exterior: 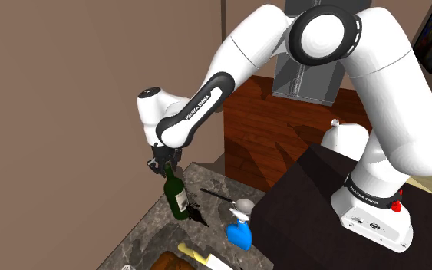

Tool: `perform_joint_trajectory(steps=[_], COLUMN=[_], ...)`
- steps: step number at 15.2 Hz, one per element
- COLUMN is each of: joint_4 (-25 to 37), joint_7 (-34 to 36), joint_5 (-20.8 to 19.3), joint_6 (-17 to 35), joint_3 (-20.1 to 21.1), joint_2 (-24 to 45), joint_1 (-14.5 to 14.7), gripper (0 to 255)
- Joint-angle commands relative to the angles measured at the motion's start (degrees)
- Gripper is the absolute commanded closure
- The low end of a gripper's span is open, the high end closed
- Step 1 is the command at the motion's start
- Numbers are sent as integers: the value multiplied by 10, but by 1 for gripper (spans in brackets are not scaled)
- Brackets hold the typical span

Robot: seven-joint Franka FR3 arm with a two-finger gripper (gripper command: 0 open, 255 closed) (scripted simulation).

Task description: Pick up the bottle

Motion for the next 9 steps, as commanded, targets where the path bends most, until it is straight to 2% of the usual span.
perform_joint_trajectory(steps=[1, 9], joint_4=[0, 1], joint_7=[0, -4], joint_5=[0, 7], joint_6=[0, -20], joint_3=[0, 6], joint_2=[1, -19], joint_1=[0, -4], gripper=[255, 255])
